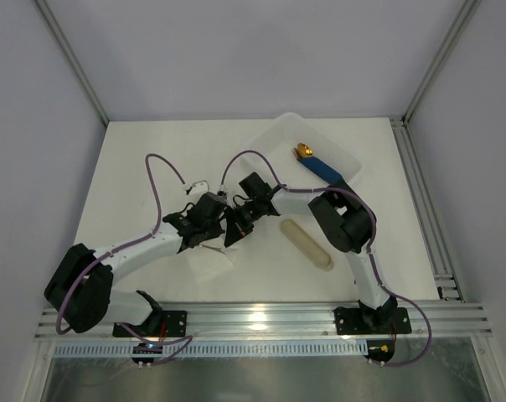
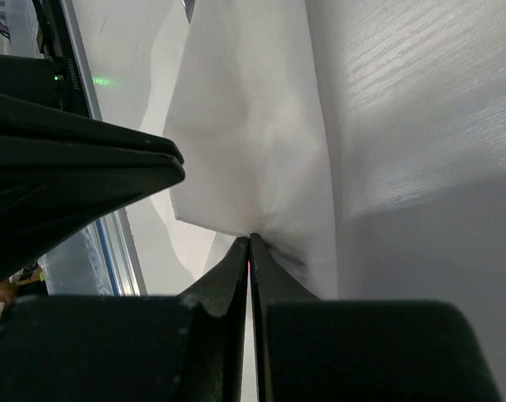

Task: Place the utensils on the paper napkin and roll it up
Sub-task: Roll the napkin at the center of the board.

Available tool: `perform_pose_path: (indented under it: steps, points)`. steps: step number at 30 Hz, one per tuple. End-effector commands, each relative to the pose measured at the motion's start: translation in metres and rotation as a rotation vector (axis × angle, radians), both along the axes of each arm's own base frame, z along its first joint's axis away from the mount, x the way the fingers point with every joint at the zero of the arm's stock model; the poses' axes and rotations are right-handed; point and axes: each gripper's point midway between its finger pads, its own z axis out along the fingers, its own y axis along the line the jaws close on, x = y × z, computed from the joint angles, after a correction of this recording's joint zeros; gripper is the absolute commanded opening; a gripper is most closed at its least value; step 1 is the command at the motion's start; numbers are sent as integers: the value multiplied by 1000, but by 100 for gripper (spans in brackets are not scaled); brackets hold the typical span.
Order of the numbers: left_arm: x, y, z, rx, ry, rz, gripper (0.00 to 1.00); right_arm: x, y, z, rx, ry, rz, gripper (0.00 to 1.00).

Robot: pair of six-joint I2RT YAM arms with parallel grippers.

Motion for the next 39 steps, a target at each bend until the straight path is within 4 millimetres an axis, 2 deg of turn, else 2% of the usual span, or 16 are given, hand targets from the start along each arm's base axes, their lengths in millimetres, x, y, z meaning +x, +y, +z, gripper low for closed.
perform_pose_path:
  steps: [1,5,10,19,26,31,36,39]
  points:
    - [11,-14,-1,-60,-31,-30,0,-1,-16,-38,-134,-62,-27,4]
    - [8,-20,-13,-73,0,-44,0,-4,-16,-34,-126,-66,-28,4]
    - [-1,-17,-31,-80,38,-41,0,-4,-16,-29,-111,-71,-30,4]
    - [-18,-9,-38,-109,52,-36,0,-5,-14,-21,-91,-72,-32,5]
    - [-26,-6,-44,-117,69,-38,0,-9,-13,-9,-58,-62,-38,20]
    - [-31,-1,-46,-111,70,-33,0,-9,-12,10,-17,-75,-52,34]
    - [-33,1,-44,-113,67,-33,0,-7,-9,36,39,-84,-70,42]
    - [-34,1,-44,-114,70,-33,0,-2,-8,46,46,-98,-97,43]
